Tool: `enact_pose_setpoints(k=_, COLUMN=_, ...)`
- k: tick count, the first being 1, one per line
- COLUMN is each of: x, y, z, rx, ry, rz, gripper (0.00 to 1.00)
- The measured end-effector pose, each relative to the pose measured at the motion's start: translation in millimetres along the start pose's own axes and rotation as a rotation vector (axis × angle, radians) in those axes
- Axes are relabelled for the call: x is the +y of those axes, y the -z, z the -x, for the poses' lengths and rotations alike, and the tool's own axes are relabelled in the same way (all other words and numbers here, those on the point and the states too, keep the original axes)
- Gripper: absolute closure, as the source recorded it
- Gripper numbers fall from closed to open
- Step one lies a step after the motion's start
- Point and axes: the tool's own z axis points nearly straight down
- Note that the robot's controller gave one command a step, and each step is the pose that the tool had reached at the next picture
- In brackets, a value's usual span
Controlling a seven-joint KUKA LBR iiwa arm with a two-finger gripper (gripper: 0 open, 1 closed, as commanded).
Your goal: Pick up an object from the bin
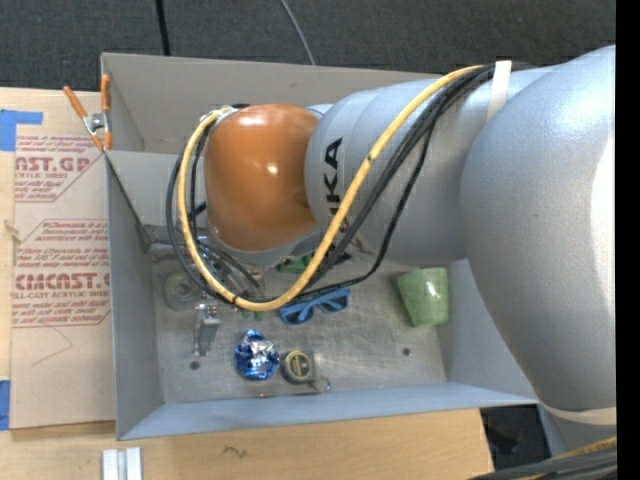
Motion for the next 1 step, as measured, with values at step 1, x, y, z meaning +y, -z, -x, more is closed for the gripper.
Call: enact_pose_setpoints(k=1, x=15.9, y=-105.0, z=67.1, rx=-0.026, ry=-0.069, rz=0.009, gripper=0.00)
